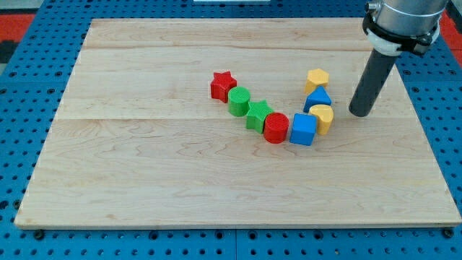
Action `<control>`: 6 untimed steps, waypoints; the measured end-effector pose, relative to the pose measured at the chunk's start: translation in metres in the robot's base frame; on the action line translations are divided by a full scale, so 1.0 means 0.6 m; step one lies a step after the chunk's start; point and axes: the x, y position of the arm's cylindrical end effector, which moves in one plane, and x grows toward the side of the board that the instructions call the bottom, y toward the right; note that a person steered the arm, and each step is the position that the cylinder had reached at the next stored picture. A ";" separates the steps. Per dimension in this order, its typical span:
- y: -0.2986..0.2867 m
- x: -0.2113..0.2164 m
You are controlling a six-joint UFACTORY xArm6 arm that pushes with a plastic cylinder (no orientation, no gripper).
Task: Slightly slide the yellow heart into the blue cube
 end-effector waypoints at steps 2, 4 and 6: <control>-0.003 0.014; -0.047 0.016; -0.091 0.017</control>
